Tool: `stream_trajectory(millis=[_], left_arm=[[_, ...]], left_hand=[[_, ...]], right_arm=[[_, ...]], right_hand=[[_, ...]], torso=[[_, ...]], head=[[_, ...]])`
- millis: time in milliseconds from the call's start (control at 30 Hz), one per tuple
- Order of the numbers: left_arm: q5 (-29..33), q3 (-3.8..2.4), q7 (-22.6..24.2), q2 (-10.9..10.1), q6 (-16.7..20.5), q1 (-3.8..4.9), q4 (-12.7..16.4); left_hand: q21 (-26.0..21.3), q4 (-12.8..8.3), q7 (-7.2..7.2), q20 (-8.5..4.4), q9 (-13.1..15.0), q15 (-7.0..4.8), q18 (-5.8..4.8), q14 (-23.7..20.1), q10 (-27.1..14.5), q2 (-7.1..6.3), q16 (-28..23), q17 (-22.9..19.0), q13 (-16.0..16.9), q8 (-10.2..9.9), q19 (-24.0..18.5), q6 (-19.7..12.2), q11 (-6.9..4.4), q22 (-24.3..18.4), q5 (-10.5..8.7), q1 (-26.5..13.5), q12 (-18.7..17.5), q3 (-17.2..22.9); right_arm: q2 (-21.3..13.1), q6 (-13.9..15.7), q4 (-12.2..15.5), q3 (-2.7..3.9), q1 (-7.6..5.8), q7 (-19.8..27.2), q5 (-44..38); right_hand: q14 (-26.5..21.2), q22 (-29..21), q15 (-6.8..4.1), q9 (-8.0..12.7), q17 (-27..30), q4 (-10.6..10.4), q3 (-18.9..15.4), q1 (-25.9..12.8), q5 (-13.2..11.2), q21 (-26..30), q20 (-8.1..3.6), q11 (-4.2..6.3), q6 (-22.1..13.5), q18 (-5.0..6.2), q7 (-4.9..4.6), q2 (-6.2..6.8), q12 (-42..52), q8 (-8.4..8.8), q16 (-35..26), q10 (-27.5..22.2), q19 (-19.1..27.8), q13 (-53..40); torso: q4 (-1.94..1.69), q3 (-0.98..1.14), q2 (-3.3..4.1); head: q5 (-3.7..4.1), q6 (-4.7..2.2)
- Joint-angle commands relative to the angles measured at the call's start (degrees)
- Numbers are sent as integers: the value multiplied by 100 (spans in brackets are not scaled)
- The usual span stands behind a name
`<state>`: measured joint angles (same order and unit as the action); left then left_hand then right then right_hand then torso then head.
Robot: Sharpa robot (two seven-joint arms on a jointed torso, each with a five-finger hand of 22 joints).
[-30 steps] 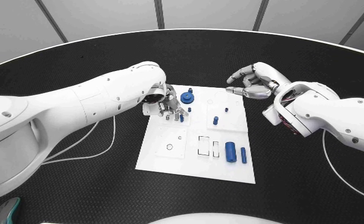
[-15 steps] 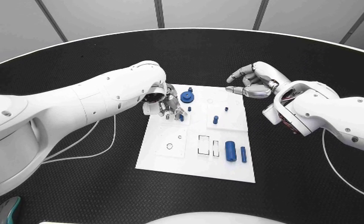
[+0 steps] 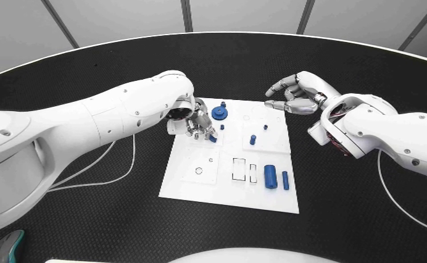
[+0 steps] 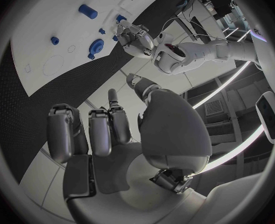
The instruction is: Assemble the parts on the task board
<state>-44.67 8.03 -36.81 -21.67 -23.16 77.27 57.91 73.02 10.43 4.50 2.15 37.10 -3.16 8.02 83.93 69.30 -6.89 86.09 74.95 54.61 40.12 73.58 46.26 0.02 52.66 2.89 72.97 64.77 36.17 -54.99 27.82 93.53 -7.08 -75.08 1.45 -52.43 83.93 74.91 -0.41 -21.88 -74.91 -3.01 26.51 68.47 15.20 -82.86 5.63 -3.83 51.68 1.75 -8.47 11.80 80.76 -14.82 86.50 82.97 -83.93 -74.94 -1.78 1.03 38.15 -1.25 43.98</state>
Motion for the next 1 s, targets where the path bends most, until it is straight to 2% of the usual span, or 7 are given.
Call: stream_trajectory(millis=[33,233,333,567,600,700,1000], left_arm=[[1,0,14,-14,25,0,6],[79,0,91,-67,132,1,48],[196,0,151,-116,210,1,85],[393,-1,305,-343,541,4,300],[414,-1,334,-395,608,5,347],[443,-1,393,-505,769,6,441],[265,1,509,-696,1040,7,642]], left_hand=[[22,-342,4,1,49,-22,-96,422,-19,-34,24,849,-48,27,-30,-84,19,11,12,-122,-55,455],[45,-776,51,21,205,0,-99,422,-37,-73,24,848,-131,130,-34,-165,47,33,95,-264,-116,1012],[69,-953,88,41,297,22,-101,423,-32,-117,25,850,-161,196,-31,-171,79,55,601,-416,-128,1235],[109,-1095,81,47,384,15,-105,424,28,-155,27,853,-128,260,-18,-114,65,101,1044,-576,-80,1378],[142,-1143,70,39,415,5,-112,424,66,-200,29,856,-97,289,6,-69,51,150,1343,-621,-47,1413],[199,-1205,45,25,451,-17,-126,427,170,-258,33,863,10,311,48,-2,32,239,1646,-681,51,1438],[289,-1293,-5,-14,485,-62,-147,428,355,-363,32,865,199,287,107,154,-19,372,2153,-764,208,1442]], right_arm=[[2,0,-3,0,0,1,0],[-3,2,-8,0,0,2,0],[-5,3,-12,-1,0,1,0],[-16,11,-32,-1,0,1,0],[-19,12,-35,-1,1,1,0],[-27,16,-41,-1,1,1,0],[-43,21,-46,-2,1,0,0]], right_hand=[[423,742,-26,-6,-797,-26,5,11,24,27,-38,20,-27,52,-9,-25,1,-34,-14,-2,-174,-706],[423,742,-26,-6,-797,-26,5,11,24,27,-38,20,-27,52,-9,-25,1,-34,-14,-2,-174,-706],[424,745,-27,-7,-799,-27,7,12,33,24,-38,20,-29,51,-9,-25,3,-38,-14,0,-177,-708],[424,745,-27,-7,-799,-27,7,12,33,24,-38,20,-29,51,-9,-25,3,-38,-14,0,-177,-708],[424,745,-27,-7,-799,-27,7,12,33,24,-38,20,-29,51,-9,-25,3,-38,-14,0,-177,-708],[424,745,-27,-7,-799,-27,7,12,33,24,-38,20,-29,51,-9,-25,3,-38,-14,0,-177,-708],[424,744,-27,-7,-797,-31,5,8,43,26,-39,19,-33,51,-10,-22,-2,-42,-15,-4,-177,-703]], torso=[[1,2,-1],[-2,-2,-1],[-4,0,-4],[-14,1,-14],[-14,1,-15],[-21,2,-17],[-13,8,-15]], head=[[-7,7],[-2,8],[-6,8],[-9,19],[-11,20],[-11,20],[-37,30]])
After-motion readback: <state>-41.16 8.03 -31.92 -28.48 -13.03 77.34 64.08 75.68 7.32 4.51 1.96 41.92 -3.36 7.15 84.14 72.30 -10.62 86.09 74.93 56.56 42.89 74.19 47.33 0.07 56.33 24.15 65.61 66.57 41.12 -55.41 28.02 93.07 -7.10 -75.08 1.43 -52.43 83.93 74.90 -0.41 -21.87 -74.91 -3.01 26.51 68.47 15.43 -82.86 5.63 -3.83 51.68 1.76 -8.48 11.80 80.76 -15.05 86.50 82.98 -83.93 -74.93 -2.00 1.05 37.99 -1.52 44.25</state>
